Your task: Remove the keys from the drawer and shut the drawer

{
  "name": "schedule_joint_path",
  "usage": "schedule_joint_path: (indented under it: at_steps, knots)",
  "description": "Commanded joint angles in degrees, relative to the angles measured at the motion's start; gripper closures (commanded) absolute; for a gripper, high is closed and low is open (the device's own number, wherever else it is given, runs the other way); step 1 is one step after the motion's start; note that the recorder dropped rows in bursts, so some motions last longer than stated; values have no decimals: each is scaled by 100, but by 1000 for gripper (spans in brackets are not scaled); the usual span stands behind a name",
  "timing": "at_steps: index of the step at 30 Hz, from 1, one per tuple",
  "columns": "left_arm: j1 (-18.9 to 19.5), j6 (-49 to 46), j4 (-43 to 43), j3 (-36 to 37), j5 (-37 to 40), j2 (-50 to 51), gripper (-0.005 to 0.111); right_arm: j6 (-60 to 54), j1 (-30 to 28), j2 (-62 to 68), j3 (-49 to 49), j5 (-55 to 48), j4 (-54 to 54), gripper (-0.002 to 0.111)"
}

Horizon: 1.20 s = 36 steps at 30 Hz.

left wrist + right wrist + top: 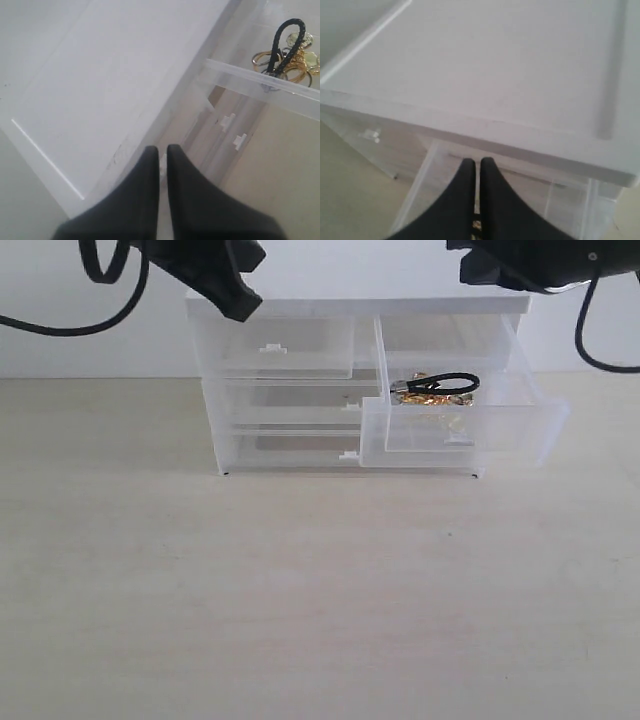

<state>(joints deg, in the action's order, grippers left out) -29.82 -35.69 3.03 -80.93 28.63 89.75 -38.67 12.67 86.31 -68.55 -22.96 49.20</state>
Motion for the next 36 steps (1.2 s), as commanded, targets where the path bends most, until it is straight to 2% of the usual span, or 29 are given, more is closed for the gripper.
schedule_joint_path:
  at_steps: [1, 12, 15, 19, 21, 27, 36]
  knots:
    - [12, 267, -117, -37, 184, -240, 103, 2116, -81, 474, -1048, -1319, -2754, 108]
    - [12, 534, -153, -37, 652, -353, 103, 2208, -71, 1892, -3636, -4556, -3375, 108]
    - [12, 551, -153, -37, 780, -396, 103, 2357, -71, 2243, -4081, -4700, -3454, 108]
    - [12, 561, -228, -37, 901, -508, 103, 2398, -27, 2355, -4152, -4700, -3433, 108]
    - [12, 591, -303, -37, 899, -545, 103, 2398, 3, 2368, -4141, -4700, -3457, 101]
    - [12, 731, -421, -37, 911, -581, 103, 2655, 322, 2416, -4141, -4700, -3600, 60]
    - [12, 747, -421, -37, 951, -592, 103, 3070, 766, 2427, -4130, -4700, -4205, 58]
